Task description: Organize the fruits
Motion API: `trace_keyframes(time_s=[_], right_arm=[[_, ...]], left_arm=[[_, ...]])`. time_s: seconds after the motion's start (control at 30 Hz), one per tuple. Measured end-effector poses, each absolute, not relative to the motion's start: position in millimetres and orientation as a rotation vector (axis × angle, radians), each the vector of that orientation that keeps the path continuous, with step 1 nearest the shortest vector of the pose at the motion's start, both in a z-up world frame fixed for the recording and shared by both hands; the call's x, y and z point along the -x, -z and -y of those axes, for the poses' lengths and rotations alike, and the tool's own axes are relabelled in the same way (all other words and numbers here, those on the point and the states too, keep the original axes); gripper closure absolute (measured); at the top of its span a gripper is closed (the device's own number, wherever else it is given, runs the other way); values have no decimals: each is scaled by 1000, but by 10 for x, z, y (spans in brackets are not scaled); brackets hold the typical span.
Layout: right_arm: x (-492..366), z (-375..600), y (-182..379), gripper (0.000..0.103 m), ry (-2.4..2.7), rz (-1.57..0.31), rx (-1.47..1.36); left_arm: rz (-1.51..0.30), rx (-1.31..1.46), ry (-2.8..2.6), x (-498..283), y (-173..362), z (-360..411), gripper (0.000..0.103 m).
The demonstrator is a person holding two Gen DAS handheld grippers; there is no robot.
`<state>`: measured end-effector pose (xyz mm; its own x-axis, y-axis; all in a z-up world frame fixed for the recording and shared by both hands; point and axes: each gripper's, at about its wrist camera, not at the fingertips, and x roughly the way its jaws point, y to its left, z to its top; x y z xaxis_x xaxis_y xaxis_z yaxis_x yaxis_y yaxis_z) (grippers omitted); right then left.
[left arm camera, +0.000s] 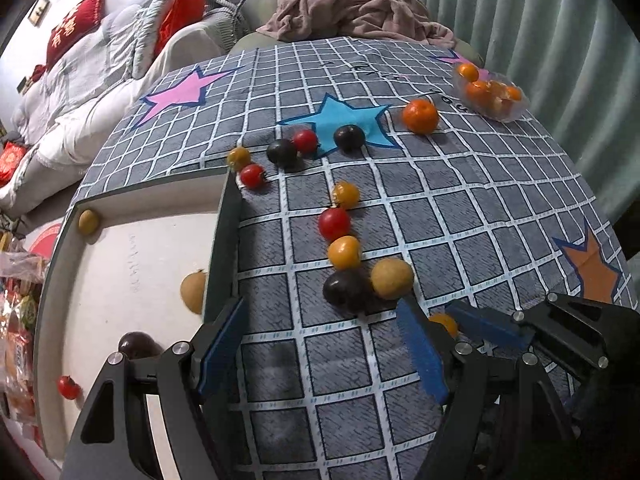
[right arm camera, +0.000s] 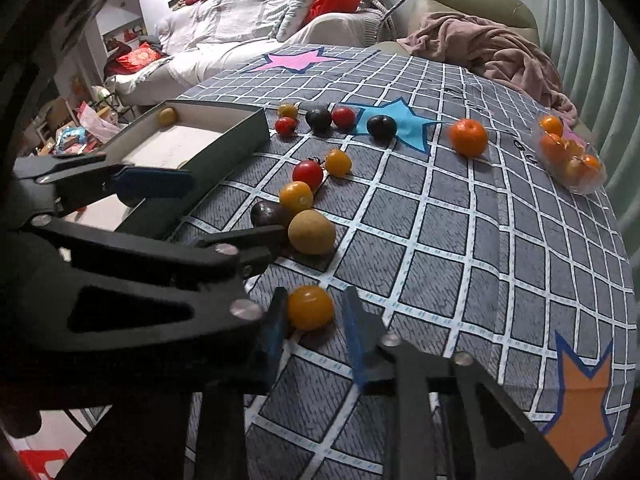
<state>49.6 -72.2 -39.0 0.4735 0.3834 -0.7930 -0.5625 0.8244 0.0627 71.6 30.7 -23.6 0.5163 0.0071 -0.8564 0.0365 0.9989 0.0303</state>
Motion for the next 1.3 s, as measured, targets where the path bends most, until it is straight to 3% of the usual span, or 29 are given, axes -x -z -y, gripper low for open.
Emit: trace_keyframes(time_s=[0.23, 0.3, 0.37, 0.47, 0.57, 1.2, 1.3], right_arm=[[-477, 866, 386, 77, -572, -910, 215], [-469, 895, 389, 77, -576, -906, 208], [-461, 921, 389, 77, -577, -906, 202], [-452, 949, 389, 77, -579, -907, 192], [-452, 974, 390, 77, -579, -910, 184], [-380, 1278, 334, 76, -588, -958, 93], [-405, 1214, 363, 58, -587, -960, 100]], left_arm=[[-1053, -64, 38, -789, 337, -235, 27], [-1070, -68, 45, -818, 393, -219, 46], [-1072, -58, 53, -836, 423, -215, 48], [-1071, -45, 79, -852, 419, -211, 65], [-1057, -69, 79, -830, 409, -165, 74], [-1040, -7, 71, -255, 406, -162, 74], [-1041, 9, 64, -242, 404, -184, 74]])
